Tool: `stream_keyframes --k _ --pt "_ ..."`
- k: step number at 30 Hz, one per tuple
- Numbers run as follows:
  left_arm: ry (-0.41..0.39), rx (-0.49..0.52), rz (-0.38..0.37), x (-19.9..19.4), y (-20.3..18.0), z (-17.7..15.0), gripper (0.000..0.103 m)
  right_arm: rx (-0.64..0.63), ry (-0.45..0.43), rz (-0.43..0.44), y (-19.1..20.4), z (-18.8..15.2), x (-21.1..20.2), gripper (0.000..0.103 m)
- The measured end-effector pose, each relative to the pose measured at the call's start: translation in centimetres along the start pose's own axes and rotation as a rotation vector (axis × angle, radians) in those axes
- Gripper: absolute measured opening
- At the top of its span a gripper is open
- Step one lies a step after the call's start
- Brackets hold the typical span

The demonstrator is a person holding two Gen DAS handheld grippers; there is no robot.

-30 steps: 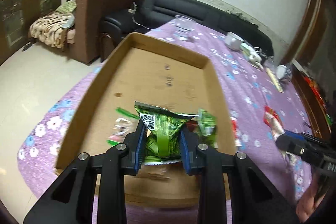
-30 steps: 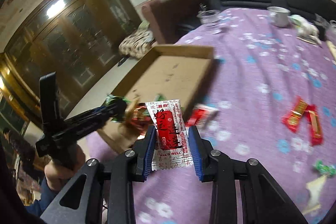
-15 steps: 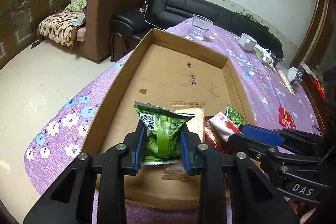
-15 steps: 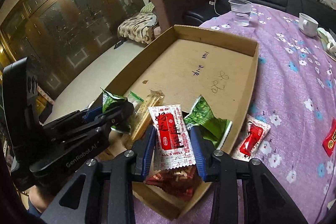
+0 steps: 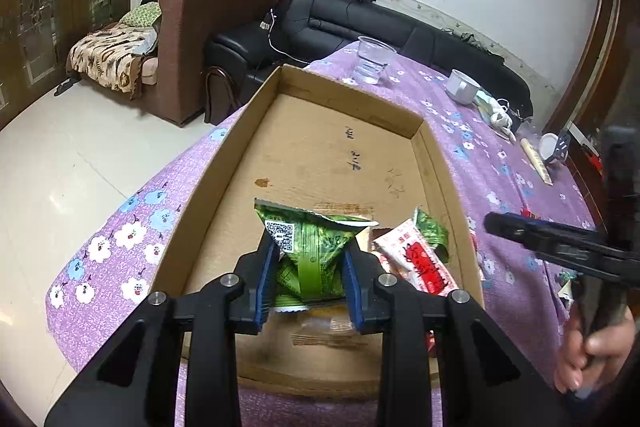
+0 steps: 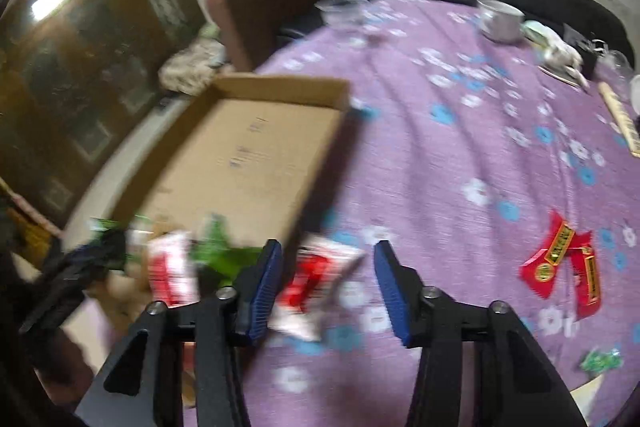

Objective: Organize snacks
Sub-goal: 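Open the left gripper to drop the green bag while the right carries the sachet to the box, then grasp a red-white sachet with the left gripper while the right moves to the white-wrapped cake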

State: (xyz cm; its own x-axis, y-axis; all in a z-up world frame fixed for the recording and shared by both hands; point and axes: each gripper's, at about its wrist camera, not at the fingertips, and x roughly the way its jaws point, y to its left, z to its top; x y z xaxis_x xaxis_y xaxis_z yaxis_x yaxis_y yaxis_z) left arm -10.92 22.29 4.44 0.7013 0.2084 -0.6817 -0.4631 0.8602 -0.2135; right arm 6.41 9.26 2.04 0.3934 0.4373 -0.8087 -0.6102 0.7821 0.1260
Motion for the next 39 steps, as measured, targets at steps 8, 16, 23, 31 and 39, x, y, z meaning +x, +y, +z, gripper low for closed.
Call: stream_keyframes --k 8,16,23,31,39 --pt "-0.002 0.009 -0.014 -0.3 -0.4 0.1 0.027 -0.077 0.062 -0.017 1.0 0.2 2.6 0.039" --pt "-0.009 0.036 -0.043 -1.1 -1.6 0.0 0.027 -0.101 0.117 0.029 0.6 -1.7 2.2 0.025" --pt "-0.012 0.081 -0.058 -1.7 -3.1 0.1 0.028 0.000 0.106 0.007 -3.9 -4.8 -1.1 0.025" --pt "0.059 0.015 0.015 0.8 -1.4 0.4 0.035 0.112 0.021 0.053 -8.7 -6.2 -5.4 0.029" --pt "0.018 0.034 0.018 -0.9 -3.1 0.5 0.054 0.217 -0.078 0.053 -13.6 -6.9 -9.7 0.036"
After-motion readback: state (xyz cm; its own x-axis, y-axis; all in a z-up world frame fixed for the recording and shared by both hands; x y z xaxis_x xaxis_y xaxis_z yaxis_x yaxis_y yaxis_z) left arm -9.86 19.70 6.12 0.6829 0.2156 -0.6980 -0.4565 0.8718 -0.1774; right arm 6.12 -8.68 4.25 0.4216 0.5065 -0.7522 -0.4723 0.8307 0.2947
